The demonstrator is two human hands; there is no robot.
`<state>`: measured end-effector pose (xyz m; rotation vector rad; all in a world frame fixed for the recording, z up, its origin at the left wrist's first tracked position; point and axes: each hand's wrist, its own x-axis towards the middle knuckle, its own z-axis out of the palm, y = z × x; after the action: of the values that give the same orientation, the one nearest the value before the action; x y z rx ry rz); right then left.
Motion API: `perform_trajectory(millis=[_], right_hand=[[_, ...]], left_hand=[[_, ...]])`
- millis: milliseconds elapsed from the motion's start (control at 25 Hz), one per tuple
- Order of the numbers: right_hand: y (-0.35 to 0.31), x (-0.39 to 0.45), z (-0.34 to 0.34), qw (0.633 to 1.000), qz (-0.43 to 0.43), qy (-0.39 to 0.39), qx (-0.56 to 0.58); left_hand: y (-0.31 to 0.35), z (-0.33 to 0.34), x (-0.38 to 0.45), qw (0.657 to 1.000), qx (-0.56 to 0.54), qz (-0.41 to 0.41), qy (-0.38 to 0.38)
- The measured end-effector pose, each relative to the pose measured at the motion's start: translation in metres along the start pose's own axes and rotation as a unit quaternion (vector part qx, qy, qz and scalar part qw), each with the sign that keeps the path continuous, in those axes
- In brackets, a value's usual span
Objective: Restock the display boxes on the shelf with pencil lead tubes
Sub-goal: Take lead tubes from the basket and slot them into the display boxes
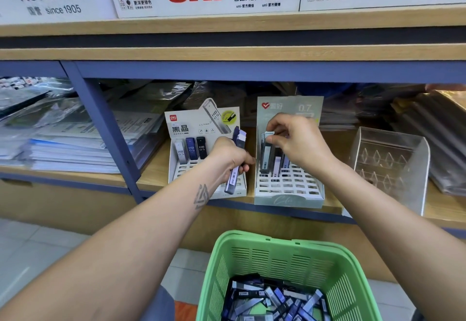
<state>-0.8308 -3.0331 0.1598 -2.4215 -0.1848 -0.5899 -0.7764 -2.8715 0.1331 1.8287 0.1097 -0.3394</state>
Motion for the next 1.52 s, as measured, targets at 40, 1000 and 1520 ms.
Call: perform_trajectory(millis=[40,1000,1520], right_hand=[[0.0,0.0,0.0,1.0,0.001,-0.002,0.001],[-0.003,0.002,0.003,0.985,-0.024,-0.059,-0.16],[-0.043,-0.013,-0.001,0.928,0.152,-0.2,0.275]], left_hand=[[-0.002,0.002,0.001,1.0,0.01,-0.002,0.0],[-0.005,0.014,0.001,0.999,0.049,-0.009,-0.004],[0.027,-0.01,-0.018,0.97,-0.236,-0.055,-0.032]])
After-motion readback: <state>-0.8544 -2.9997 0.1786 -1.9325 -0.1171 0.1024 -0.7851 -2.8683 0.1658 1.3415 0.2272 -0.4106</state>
